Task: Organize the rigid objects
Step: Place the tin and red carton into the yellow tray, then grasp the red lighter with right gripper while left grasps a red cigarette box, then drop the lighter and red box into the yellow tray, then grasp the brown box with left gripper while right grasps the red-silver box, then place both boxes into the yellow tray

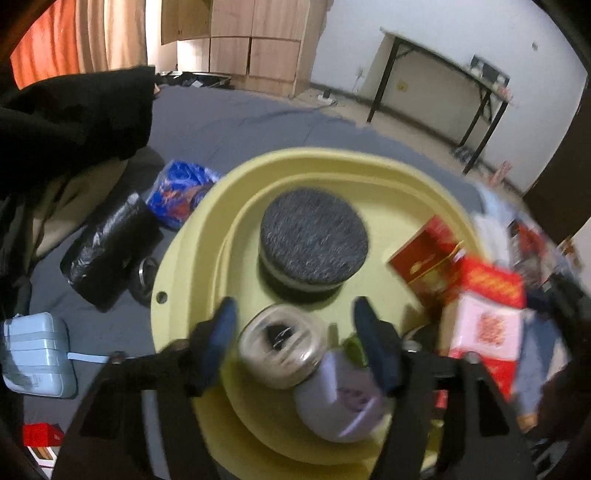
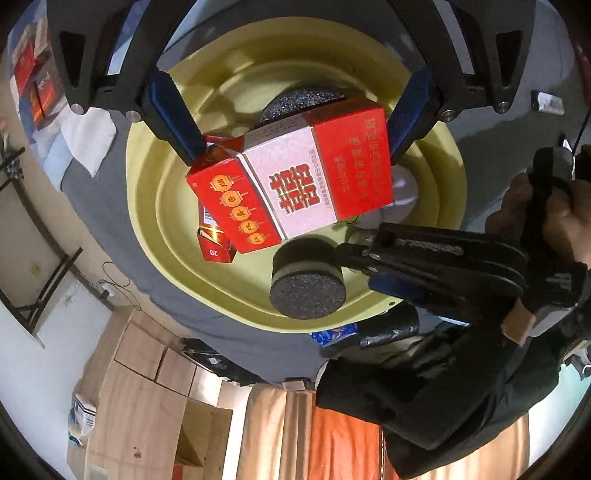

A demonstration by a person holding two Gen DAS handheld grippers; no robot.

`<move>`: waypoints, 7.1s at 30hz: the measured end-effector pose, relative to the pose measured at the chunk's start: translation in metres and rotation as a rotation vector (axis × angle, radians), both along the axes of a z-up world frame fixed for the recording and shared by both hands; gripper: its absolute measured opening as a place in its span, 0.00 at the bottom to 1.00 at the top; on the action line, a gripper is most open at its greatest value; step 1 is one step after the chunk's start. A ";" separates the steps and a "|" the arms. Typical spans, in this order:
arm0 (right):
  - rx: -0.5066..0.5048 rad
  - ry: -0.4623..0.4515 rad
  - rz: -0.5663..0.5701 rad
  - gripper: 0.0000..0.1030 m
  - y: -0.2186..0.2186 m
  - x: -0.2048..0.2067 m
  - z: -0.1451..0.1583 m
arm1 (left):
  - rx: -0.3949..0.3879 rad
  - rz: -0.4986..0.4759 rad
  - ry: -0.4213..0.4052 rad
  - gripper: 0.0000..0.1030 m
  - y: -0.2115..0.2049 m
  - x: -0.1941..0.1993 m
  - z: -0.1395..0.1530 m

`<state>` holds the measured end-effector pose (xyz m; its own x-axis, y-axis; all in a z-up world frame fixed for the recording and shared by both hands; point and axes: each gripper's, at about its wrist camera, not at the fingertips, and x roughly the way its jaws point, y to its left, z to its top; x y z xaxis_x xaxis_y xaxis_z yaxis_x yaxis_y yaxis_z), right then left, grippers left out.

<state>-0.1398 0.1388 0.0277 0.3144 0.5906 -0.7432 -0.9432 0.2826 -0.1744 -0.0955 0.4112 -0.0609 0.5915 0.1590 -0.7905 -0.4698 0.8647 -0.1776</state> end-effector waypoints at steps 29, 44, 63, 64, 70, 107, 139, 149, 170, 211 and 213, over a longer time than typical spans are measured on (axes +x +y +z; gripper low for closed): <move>0.218 0.070 -0.858 1.00 -0.463 0.151 -0.022 | 0.171 -0.674 0.068 1.00 -0.321 0.184 0.012; 0.170 0.025 -0.845 1.00 -0.447 0.216 -0.054 | 0.196 -0.700 0.112 0.89 -0.360 0.199 -0.012; 0.274 -0.130 -0.526 0.80 -0.350 0.106 0.037 | 0.161 -0.402 -0.102 0.55 -0.210 0.105 0.116; 0.278 -0.125 -0.479 0.80 -0.328 0.094 0.046 | 0.169 -0.370 -0.101 0.55 -0.189 0.095 0.123; 0.280 -0.094 -0.248 0.80 -0.195 0.037 0.076 | 0.225 -0.134 -0.027 0.55 -0.062 0.038 0.130; 0.434 -0.002 -0.266 1.00 -0.168 0.074 0.096 | 0.074 -0.188 -0.146 1.00 -0.047 0.063 0.136; 0.141 0.251 -0.803 0.59 -0.207 0.294 -0.013 | 0.129 -0.421 0.029 0.55 -0.237 0.206 -0.001; 0.199 0.274 -0.936 1.00 -0.208 0.290 -0.032 | 0.170 -0.380 -0.117 0.55 -0.192 0.129 0.091; 0.160 0.351 -0.395 0.92 -0.011 0.203 0.005 | 0.089 -0.067 0.014 0.55 -0.041 -0.045 0.025; -0.050 -0.001 0.011 1.00 -0.018 0.108 -0.149 | 0.044 0.072 -0.032 1.00 -0.156 -0.062 -0.056; -0.052 -0.042 0.019 1.00 -0.011 0.108 -0.154 | 0.066 0.084 -0.020 1.00 -0.153 -0.053 -0.060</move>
<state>-0.0314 0.1275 -0.1267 0.3354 0.5578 -0.7592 -0.9398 0.2545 -0.2282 -0.1485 0.2586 -0.1207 0.5897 0.2597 -0.7647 -0.5380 0.8325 -0.1322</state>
